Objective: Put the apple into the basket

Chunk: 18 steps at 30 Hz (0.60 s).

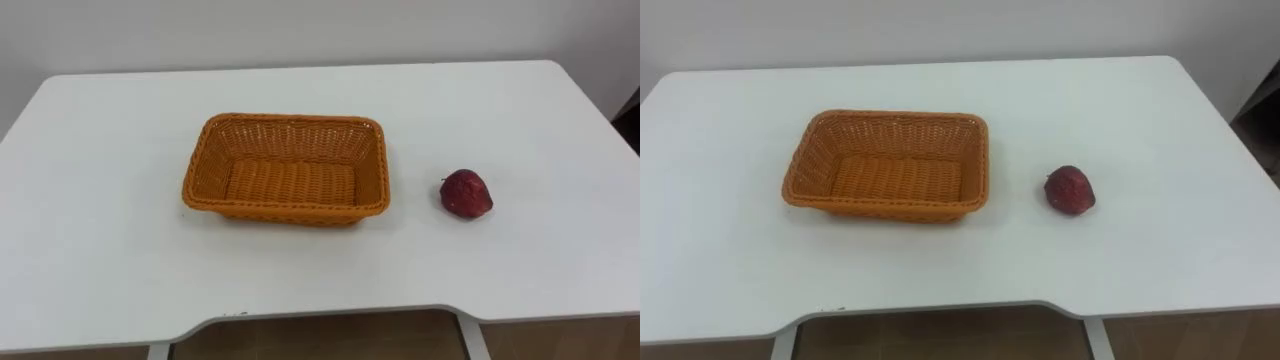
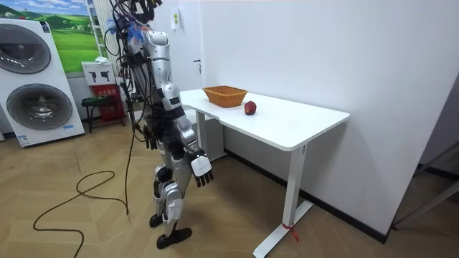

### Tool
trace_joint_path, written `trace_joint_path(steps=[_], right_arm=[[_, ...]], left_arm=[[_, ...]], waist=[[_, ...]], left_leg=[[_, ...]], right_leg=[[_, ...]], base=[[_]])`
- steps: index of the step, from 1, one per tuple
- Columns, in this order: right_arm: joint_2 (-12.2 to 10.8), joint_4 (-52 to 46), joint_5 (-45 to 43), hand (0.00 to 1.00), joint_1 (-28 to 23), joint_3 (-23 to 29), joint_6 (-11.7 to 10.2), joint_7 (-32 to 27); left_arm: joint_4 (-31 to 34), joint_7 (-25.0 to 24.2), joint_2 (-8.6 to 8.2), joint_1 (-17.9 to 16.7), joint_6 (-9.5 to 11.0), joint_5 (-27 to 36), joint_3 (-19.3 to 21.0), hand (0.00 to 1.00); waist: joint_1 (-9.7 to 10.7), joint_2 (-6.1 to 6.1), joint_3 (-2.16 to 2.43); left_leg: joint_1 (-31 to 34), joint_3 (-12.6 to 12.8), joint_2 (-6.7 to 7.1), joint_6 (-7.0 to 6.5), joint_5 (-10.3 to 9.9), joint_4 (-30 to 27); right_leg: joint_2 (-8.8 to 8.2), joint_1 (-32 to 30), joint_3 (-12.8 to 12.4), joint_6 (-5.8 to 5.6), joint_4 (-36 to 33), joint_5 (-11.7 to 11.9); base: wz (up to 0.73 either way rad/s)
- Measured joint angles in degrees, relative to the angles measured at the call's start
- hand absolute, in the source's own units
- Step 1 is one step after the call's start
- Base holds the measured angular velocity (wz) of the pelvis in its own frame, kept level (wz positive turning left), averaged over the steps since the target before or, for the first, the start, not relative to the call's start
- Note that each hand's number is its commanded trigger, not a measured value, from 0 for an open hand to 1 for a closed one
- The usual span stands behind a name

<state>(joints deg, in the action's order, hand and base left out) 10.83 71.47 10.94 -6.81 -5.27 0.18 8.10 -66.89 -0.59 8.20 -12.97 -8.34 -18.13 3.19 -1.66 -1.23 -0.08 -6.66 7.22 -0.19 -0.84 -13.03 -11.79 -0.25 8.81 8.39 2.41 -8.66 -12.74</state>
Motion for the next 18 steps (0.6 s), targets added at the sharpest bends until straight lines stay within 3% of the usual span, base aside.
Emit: trace_joint_path(steps=[6, 11, 15, 18], right_arm=[[0.2, 0.0, 0.4, 0.00, 0.0, 0.3, 0.0, -0.4], [-0.1, 0.4, 7.7, 0.00, -0.1, 0.8, -0.1, -2.1], [-1.4, 0.5, 18.6, 0.00, -0.7, 6.8, 0.0, -4.6], [-1.5, 0.0, 27.6, 0.00, -0.4, 14.7, 0.2, -7.1]], left_arm=[[0.0, 0.1, -0.02, 0.0, 0.0, 0.1, 0.0, 0.00], [0.0, 0.6, -0.09, 0.0, 0.3, 0.0, 0.1, 0.00], [0.0, 2.8, -0.45, -0.3, 1.8, 0.1, 1.9, 0.00], [0.6, 3.8, -0.70, -1.7, 2.9, 0.1, 4.6, 0.00]], waist=[[-0.2, 0.49, -0.02], [0.1, 0.49, -0.30], [0.6, 0.58, -0.24], [2.2, 0.52, -0.19]], left_leg=[[0.1, -0.2, 0.00, 0.00, 0.0, 0.1], [-0.2, 0.3, -0.03, 0.00, 0.0, 0.1], [-0.4, 0.2, -0.04, 0.01, 0.0, 0.1], [-1.0, 0.7, 0.00, 0.00, 0.0, 0.2]], right_leg=[[0.02, 0.0, 0.2, 0.01, 0.0, 0.0], [0.02, 0.2, 0.1, 0.00, 0.0, 0.0], [0.02, 0.2, -0.1, 0.01, -0.1, 0.0], [-0.04, 0.5, -0.4, -0.08, -0.1, -0.1]], base=[[0.01], [0.00], [-0.02], [-0.05]])
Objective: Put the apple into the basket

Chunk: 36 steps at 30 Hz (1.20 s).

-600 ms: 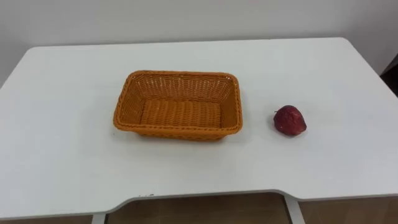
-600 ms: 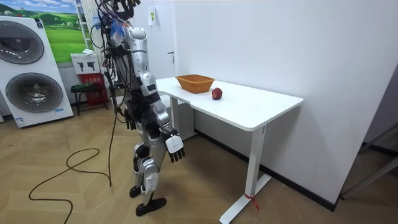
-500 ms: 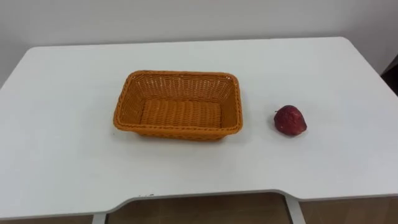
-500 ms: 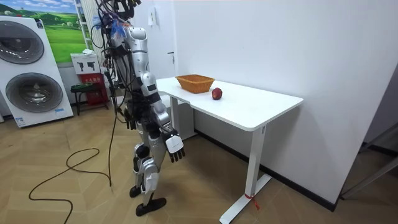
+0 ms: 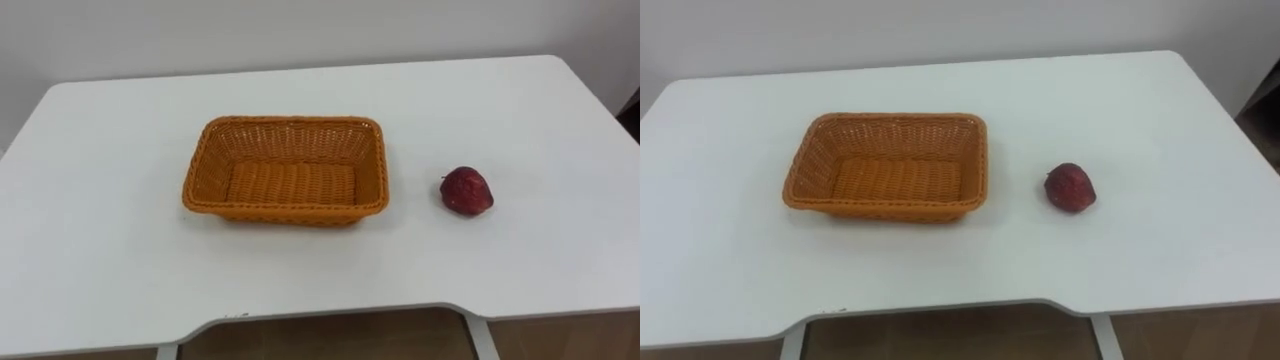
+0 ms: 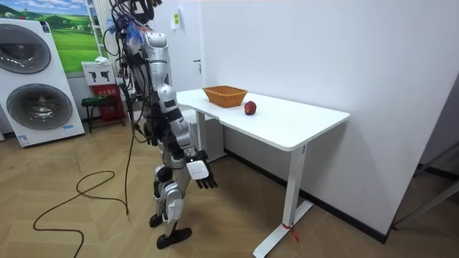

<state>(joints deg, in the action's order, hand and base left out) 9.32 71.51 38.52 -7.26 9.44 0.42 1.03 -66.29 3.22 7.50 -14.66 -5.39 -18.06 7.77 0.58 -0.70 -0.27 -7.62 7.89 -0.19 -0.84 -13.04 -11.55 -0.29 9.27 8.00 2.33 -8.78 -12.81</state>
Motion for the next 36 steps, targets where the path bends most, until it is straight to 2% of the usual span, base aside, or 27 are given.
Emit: trace_joint_path(steps=[5, 8, 12, 17, 21, 23, 26, 32, 36], right_arm=[[0.1, -5.3, 19.7, 0.00, 0.0, 11.8, -0.3, -7.4], [0.2, -8.7, 26.6, 0.00, 0.5, 16.9, -2.3, -11.4], [0.2, -14.1, 32.8, 0.00, 0.6, 19.4, -4.4, -17.0], [0.2, -22.1, 34.7, 0.00, 2.0, 21.2, -7.1, -26.4], [-0.2, -36.6, 28.0, 0.00, 1.6, 21.1, -8.6, -34.5], [0.5, -43.9, 20.7, 0.00, 1.9, 20.9, -11.1, -39.0], [0.6, -51.7, 12.6, 0.00, 1.5, 19.8, -12.5, -43.7], [2.3, -59.6, -4.2, 0.00, 1.7, 15.7, -14.1, -51.0], [2.6, -62.6, -11.7, 0.00, 1.7, 12.6, -15.7, -52.2]], left_arm=[[1.1, 2.2, 0.04, -2.3, 1.9, 1.4, 4.2, 0.00], [1.2, 2.9, 0.38, -2.6, 3.1, 2.1, 5.7, 0.00], [1.4, 3.9, 0.61, -2.7, 3.7, 2.7, 5.7, 0.00], [2.1, 5.4, 0.73, -2.7, 4.5, 2.3, 5.8, 0.00], [2.1, 6.1, 0.75, -2.7, 4.8, 2.2, 5.9, 0.00], [2.2, 6.2, 0.88, -2.7, 5.5, 2.2, 5.4, 0.00], [2.4, 6.2, 0.88, -3.2, 5.9, 2.3, 4.3, 0.00], [1.8, 6.3, 0.95, -3.6, 7.6, 2.3, 3.3, 0.00], [1.2, 6.2, 0.97, -3.6, 8.1, 2.3, 2.0, 0.00]], waist=[[2.2, -0.29, 0.03], [2.9, -0.45, 0.07], [3.1, -0.59, 0.07], [3.1, -0.80, 0.13], [2.9, -0.66, 0.21], [2.6, -0.77, 0.30], [2.2, -0.76, 0.30], [1.1, -0.77, 0.28], [0.4, -0.97, 0.23]], left_leg=[[-0.8, 1.3, 0.10, 0.00, 0.0, 0.5], [-0.9, 1.4, 0.11, -0.01, 0.0, 0.5], [-0.9, 1.5, 0.12, -0.01, 0.0, 0.3], [-0.6, 1.4, 0.09, -0.01, 0.0, 0.1], [0.5, 1.3, 0.09, -0.03, 0.0, 0.0], [1.1, 1.1, 0.14, -0.03, 0.0, -0.2], [1.4, 0.8, 0.15, -0.03, 0.0, -0.2], [1.4, 0.9, 0.17, -0.02, 0.0, 0.0], [1.1, 0.9, 0.16, -0.03, 0.0, 0.2]], right_leg=[[0.12, -0.1, -0.7, -0.01, -0.5, 0.0], [0.13, -0.2, -1.0, -0.04, -0.8, 0.0], [0.18, -0.3, -1.3, -0.03, -1.1, 0.0], [0.19, -0.5, -1.3, -0.02, -1.2, 0.0], [0.30, -1.9, -1.5, -0.01, -2.1, -0.1], [0.36, -2.4, -1.2, 0.00, -2.2, -0.1], [0.23, -2.3, -0.6, 0.00, -2.0, -0.1], [0.32, -2.4, -0.7, 0.00, -1.9, -0.1], [0.30, -2.4, -1.0, 0.00, -1.8, -0.1]], base=[[-0.12], [-0.01], [-0.01], [0.01], [-0.01], [0.07], [0.08], [0.00], [-0.01]])
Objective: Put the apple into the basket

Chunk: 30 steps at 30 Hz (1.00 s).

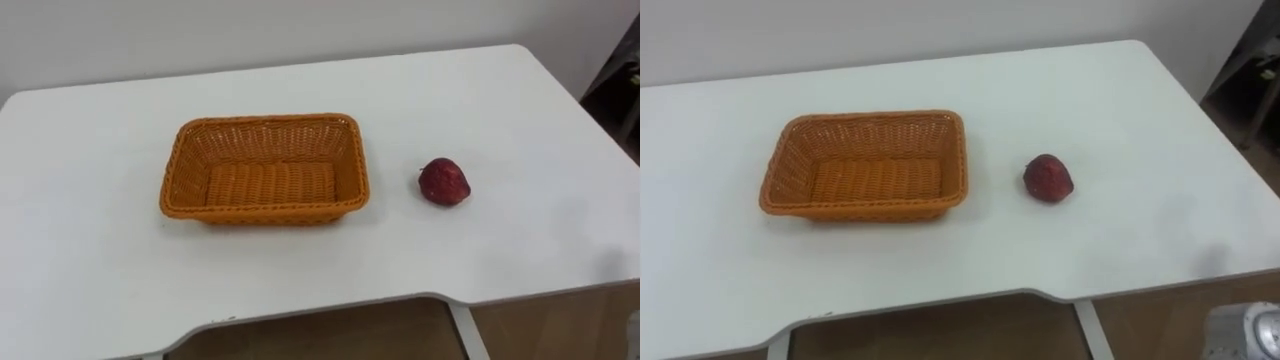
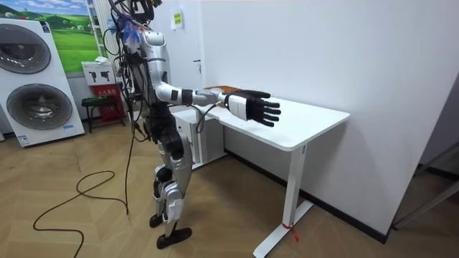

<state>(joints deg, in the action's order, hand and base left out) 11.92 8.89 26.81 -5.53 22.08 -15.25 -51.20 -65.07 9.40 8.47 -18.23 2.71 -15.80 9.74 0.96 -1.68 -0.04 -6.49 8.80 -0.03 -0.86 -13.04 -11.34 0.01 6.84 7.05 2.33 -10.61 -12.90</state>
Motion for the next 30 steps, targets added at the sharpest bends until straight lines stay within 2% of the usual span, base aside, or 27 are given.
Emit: trace_joint_path(steps=[2, 9, 11, 15, 20, 23, 30], right_arm=[[0.4, -0.9, -3.2, 0.00, 0.0, -2.3, -0.2, 1.1], [1.4, -0.8, -4.8, 0.00, 0.0, -7.4, -0.1, 7.1], [1.6, -0.1, -5.7, 0.00, 0.0, -10.4, 0.0, 11.5], [1.6, 2.3, -7.1, 0.00, 0.0, -12.4, 0.6, 18.8], [1.7, 4.4, -7.1, 0.00, 0.0, -14.3, 2.5, 27.3], [1.8, 6.5, -7.1, 0.00, 0.1, -15.0, 3.3, 31.4], [2.0, 6.5, -7.2, 0.00, 0.2, -16.4, 5.4, 36.6]], left_arm=[[-1.2, -0.1, 0.01, 0.1, 0.2, -0.1, 0.0, 0.00], [-1.3, -1.3, 0.01, 1.0, -0.3, -0.1, -0.5, 0.00], [-1.3, -1.8, 0.07, 1.4, -0.3, -0.2, -1.5, 0.00], [-1.3, -3.9, 0.31, 2.4, -0.2, -1.3, -1.5, 0.00], [-0.6, -5.1, 0.91, 2.7, -0.3, -1.7, -1.6, 0.00], [-0.6, -5.1, 1.30, 3.0, -0.5, -2.0, -1.6, 0.00], [-0.3, -5.2, 1.33, 2.9, -2.1, -3.4, -1.7, 0.00]], waist=[[-0.3, 0.00, 0.00], [-1.6, 0.08, -0.05], [-1.6, 0.07, -0.06], [-2.1, -0.05, -0.13], [-2.7, -0.49, -0.48], [-3.0, -0.78, -0.47], [-3.0, -0.79, -0.41]], left_leg=[[-0.1, 0.0, 0.00, 0.00, 0.0, 0.0], [0.2, 0.2, -0.10, 0.00, 0.0, 0.0], [0.1, 0.2, -0.12, 0.00, 0.0, 0.1], [0.1, 0.3, -0.14, 0.01, 0.0, 0.3], [0.4, -0.3, -0.19, 0.01, 0.0, 0.4], [0.4, -0.7, -0.21, 0.01, 0.0, 0.4], [0.8, -1.2, -0.25, 0.00, 0.0, 0.3]], right_leg=[[-0.02, 0.1, 0.0, 0.00, 0.0, 0.0], [-0.07, 0.1, 0.5, 0.05, 0.8, 0.1], [-0.02, 0.2, 0.5, 0.09, 0.6, 0.1], [-0.04, 0.2, 0.5, 0.10, 0.7, 0.1], [-0.11, 0.2, 0.9, 0.10, 1.0, 0.1], [-0.13, 0.2, 1.0, 0.10, 0.9, 0.1], [-0.27, 0.2, 1.8, 0.06, 0.9, 0.2]], base=[[0.00], [0.02], [0.00], [0.00], [0.03], [0.04], [0.05]])
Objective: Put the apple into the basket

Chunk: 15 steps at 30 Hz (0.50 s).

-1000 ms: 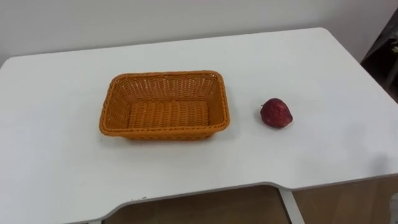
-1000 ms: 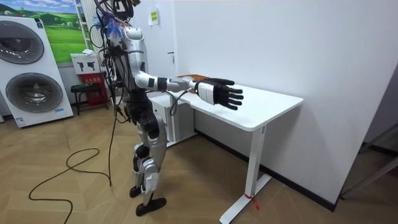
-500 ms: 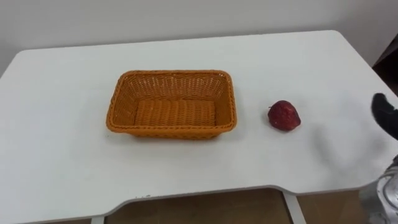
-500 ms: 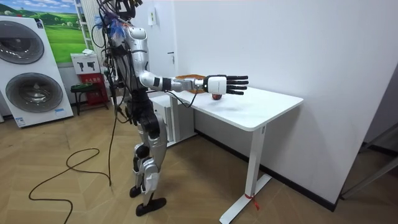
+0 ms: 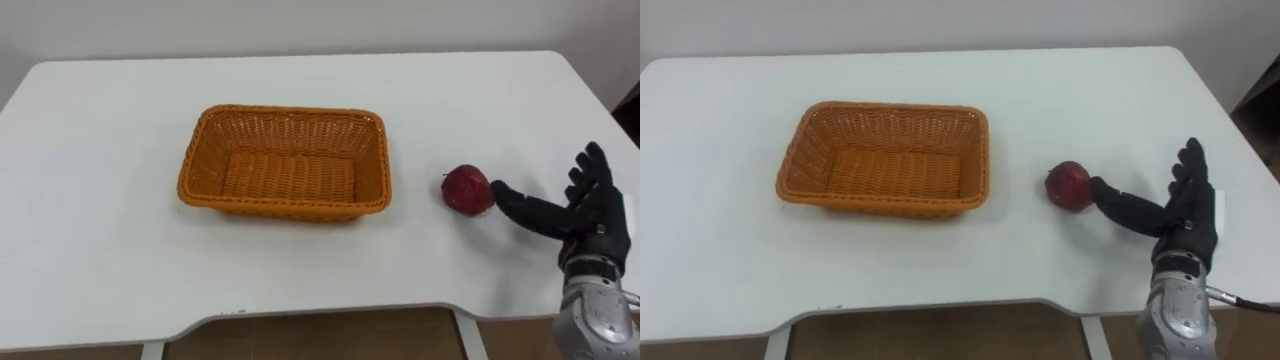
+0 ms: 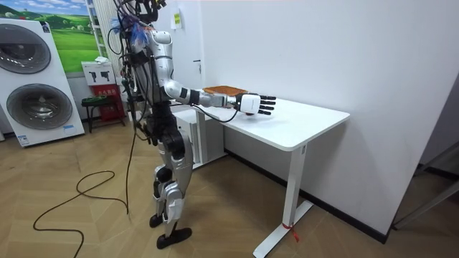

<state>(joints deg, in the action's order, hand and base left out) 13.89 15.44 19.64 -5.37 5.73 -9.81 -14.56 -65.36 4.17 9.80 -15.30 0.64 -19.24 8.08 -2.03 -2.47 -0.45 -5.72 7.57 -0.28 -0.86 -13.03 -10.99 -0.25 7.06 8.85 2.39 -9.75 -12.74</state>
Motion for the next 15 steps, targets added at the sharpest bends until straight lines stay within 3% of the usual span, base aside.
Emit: trace_joint_path(steps=[9, 15], right_arm=[[2.6, 0.0, -4.5, 0.00, 1.9, 0.0, 1.6, 4.8], [2.9, 0.0, -5.7, 0.00, 3.3, -0.1, 1.6, 7.4]], left_arm=[[0.0, -1.6, 0.02, -0.1, -1.1, -1.7, 0.1, 0.00], [-0.1, -2.4, 0.05, 0.0, -1.1, -1.7, 0.1, 0.00]], waist=[[-0.2, -0.37, 0.24], [-0.2, -1.20, 0.35]], left_leg=[[0.0, -0.2, -0.05, -0.01, 0.0, -0.5], [0.0, -0.3, -0.05, -0.01, 0.0, -0.6]], right_leg=[[-0.06, 0.2, 0.6, 0.00, -0.3, 0.0], [-0.09, 0.2, 0.6, 0.00, -0.4, 0.0]], base=[[0.03], [0.00]])
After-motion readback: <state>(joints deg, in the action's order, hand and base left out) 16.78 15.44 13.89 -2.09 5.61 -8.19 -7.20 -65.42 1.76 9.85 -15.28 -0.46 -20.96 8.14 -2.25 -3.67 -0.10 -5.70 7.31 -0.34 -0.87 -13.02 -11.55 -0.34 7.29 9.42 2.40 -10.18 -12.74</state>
